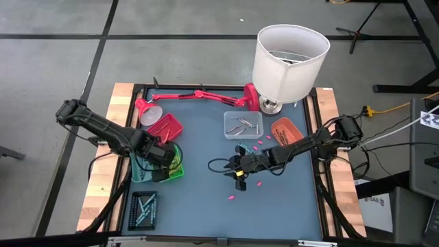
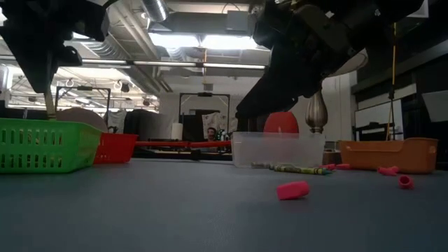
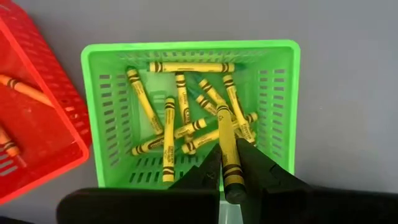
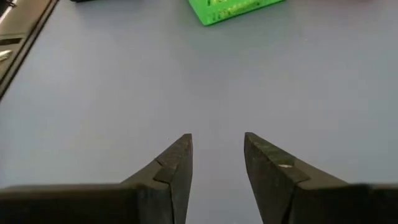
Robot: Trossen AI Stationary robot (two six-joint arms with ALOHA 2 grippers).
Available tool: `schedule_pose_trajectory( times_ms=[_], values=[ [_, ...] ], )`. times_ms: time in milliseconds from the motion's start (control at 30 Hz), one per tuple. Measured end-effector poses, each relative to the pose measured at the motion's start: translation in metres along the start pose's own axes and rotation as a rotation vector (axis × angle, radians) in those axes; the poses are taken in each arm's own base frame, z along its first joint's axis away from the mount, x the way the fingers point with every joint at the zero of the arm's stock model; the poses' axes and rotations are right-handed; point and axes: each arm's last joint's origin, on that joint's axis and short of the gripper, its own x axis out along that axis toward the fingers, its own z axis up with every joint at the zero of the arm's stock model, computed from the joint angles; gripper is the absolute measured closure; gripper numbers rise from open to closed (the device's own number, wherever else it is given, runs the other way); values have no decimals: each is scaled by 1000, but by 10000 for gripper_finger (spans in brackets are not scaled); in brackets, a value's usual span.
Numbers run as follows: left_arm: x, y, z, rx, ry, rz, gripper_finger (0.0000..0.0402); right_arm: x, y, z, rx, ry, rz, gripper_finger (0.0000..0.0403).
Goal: Sort crayons
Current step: Put the green crayon into the green bin
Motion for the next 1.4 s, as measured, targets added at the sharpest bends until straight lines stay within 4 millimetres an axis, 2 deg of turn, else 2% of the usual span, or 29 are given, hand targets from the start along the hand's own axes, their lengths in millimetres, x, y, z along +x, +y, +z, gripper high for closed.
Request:
schedule_pose_trajectory(
  times_ms=[200,500,667,967,1400],
  values=[
    [0,1,1,0,-27,39,381,0,-3,-4,-7,28,-66,260],
    [0,2,2,-4,-64,78,311,-3,-11,-19,-18,155,-245,260],
    [0,0,4,-7,-90,59,292,-6,-15,-27,3,222,-327,260],
    [0,-3,8,-12,-130,25,295,-11,-21,-36,110,277,-466,260],
    [0,-3,8,-12,-130,25,310,-19,-24,-50,232,400,-533,260]
  ],
)
